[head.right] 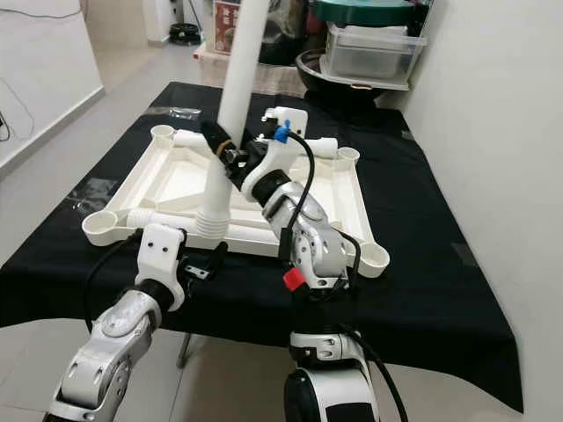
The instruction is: Building children table
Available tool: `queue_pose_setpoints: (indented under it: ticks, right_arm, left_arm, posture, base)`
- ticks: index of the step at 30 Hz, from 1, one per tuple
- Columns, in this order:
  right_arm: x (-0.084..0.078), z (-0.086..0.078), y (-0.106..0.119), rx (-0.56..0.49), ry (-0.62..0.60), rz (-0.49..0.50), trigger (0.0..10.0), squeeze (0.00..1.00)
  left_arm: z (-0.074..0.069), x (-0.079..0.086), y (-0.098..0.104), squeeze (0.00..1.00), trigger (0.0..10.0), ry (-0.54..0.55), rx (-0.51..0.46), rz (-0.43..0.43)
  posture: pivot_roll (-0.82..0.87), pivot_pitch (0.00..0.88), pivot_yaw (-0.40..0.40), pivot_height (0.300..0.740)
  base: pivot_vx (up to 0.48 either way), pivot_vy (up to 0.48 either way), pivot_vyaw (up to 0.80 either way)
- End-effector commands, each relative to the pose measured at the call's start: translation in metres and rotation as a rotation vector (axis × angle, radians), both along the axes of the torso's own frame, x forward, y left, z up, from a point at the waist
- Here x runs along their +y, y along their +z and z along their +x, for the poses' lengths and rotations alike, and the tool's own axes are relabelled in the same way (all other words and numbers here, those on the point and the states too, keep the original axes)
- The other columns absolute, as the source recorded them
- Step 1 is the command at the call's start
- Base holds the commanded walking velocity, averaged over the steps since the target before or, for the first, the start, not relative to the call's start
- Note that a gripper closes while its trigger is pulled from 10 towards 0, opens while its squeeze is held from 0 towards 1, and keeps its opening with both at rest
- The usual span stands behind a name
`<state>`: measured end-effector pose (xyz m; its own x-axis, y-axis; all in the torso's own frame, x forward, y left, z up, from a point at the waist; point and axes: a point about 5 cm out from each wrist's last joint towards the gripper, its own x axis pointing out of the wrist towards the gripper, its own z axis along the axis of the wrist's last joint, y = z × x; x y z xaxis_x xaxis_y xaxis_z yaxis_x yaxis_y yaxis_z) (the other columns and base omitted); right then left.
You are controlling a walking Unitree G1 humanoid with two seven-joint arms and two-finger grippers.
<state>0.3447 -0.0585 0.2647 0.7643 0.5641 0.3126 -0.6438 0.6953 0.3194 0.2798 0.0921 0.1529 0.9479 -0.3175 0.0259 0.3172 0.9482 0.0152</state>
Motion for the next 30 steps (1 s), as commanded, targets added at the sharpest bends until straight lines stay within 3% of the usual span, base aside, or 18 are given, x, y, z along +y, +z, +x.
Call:
queue_pose_setpoints:
  ticks: [1, 27, 28, 29, 30]
  right_arm:
    - [0.009, -0.010, -0.026, 0.094, 0.012, 0.072, 0.0, 0.00]
    - [0.017, -0.020, -0.040, 0.116, 0.007, 0.041, 0.0, 0.00]
    - [0.017, -0.020, -0.040, 0.115, 0.004, 0.042, 0.0, 0.00]
    - [0.017, -0.020, -0.040, 0.115, 0.004, 0.042, 0.0, 0.00]
    - [0.016, -0.021, -0.039, 0.111, 0.002, 0.040, 0.0, 0.00]
  left_arm:
    - [0.000, -0.007, -0.004, 0.00, 10.0, -0.038, 0.020, -0.014]
    - [0.014, -0.013, 0.009, 0.00, 10.0, -0.058, -0.043, -0.009]
    - [0.013, -0.013, 0.008, 0.00, 7.7, -0.058, -0.039, -0.010]
    - [0.013, -0.013, 0.008, 0.00, 7.7, -0.058, -0.039, -0.010]
    - [0.013, -0.014, 0.007, 0.00, 4.3, -0.058, -0.037, -0.010]
  posture:
    - [0.03, 0.000, -0.080, 0.740]
    - [0.03, 0.000, -0.077, 0.740]
    - [0.03, 0.000, -0.072, 0.740]
    - [0.03, 0.000, -0.072, 0.740]
    - [0.03, 0.000, -0.074, 0.740]
  base:
    - [0.000, 0.000, 0.00]
    - [0.000, 0.000, 0.00]
    - [0.000, 0.000, 0.00]
    - [0.000, 0.000, 0.00]
    - [0.000, 0.000, 0.00]
